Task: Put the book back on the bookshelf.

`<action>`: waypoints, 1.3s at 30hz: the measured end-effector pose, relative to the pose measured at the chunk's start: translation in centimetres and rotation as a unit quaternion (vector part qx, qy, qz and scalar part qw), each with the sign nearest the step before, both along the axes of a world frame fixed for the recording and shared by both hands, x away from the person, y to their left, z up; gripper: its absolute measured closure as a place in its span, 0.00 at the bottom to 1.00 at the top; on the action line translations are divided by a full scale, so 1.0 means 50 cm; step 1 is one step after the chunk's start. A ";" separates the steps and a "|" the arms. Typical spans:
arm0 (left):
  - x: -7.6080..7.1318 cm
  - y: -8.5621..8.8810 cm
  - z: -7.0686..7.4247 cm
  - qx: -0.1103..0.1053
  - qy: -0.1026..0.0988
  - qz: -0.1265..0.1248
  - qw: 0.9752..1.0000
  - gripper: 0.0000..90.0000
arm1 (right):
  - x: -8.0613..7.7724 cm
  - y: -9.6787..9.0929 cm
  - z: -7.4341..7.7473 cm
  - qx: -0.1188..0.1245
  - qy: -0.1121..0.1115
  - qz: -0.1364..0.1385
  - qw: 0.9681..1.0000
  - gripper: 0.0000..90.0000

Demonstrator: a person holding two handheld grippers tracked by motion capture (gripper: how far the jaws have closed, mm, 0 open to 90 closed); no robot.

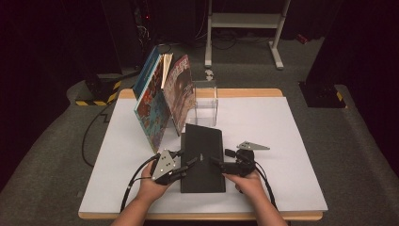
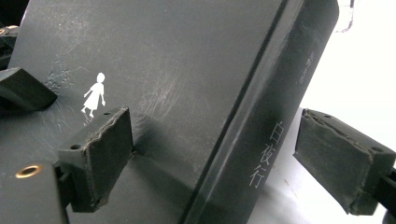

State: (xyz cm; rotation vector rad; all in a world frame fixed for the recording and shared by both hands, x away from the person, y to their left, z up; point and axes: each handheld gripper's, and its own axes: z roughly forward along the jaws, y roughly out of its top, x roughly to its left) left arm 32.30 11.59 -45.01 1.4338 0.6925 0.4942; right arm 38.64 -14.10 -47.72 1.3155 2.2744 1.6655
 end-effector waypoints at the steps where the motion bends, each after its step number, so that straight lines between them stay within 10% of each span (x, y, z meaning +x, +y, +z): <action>1: -0.001 0.000 0.000 0.001 -0.001 0.000 1.000 0.61 | 0.001 0.000 0.000 0.002 0.000 0.001 1.000 0.11; 39: -0.035 -0.004 0.000 0.006 -0.072 -0.021 0.997 0.61 | 0.025 -0.019 -0.013 0.083 0.026 0.050 0.995 0.08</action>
